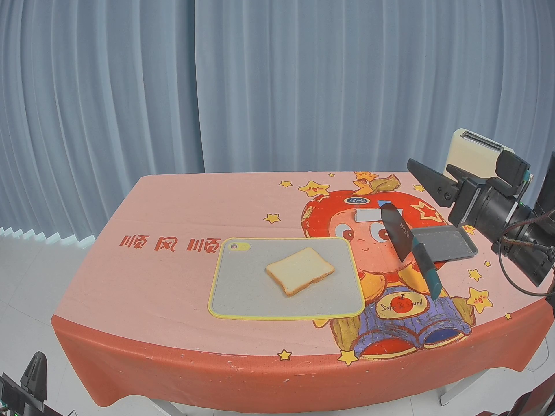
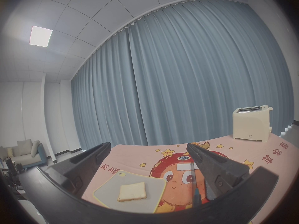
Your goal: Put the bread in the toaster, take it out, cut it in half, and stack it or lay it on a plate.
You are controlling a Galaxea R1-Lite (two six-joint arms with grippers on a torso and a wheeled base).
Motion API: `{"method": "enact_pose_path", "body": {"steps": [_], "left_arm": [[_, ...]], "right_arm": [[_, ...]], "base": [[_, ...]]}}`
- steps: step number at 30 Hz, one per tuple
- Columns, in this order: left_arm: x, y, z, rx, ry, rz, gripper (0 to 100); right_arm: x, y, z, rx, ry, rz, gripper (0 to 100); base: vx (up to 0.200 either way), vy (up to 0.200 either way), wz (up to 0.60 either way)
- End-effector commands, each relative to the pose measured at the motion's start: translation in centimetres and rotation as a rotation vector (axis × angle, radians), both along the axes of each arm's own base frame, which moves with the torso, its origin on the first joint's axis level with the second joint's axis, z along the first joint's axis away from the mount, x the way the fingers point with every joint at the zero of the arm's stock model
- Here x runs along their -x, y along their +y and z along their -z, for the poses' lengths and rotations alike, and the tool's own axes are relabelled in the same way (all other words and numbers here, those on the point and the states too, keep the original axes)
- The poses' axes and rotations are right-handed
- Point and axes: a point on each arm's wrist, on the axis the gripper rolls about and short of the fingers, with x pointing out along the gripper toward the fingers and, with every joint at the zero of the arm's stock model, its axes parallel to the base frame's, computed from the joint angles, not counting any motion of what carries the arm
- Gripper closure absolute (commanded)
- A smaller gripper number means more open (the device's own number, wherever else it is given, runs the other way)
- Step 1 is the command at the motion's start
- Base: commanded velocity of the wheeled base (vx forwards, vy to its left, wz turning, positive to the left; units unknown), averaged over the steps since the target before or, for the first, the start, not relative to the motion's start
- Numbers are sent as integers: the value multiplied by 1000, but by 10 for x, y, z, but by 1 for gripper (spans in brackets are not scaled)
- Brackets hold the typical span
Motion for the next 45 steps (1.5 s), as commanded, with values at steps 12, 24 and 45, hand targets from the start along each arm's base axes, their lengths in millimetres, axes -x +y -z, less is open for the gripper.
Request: {"method": "enact_pose_path", "body": {"steps": [12,24,45], "left_arm": [[-1,0,5,0,13,-1,100],[-1,0,5,0,13,1,100],[-1,0,5,0,13,-1,100]], "right_arm": [[-16,-7,10,26,42,99,0],[-32,-14,17,48,65,202,0],[-47,-20,65,179,217,273,0]], "base": [[0,0,0],[0,0,0],[0,0,0]]}}
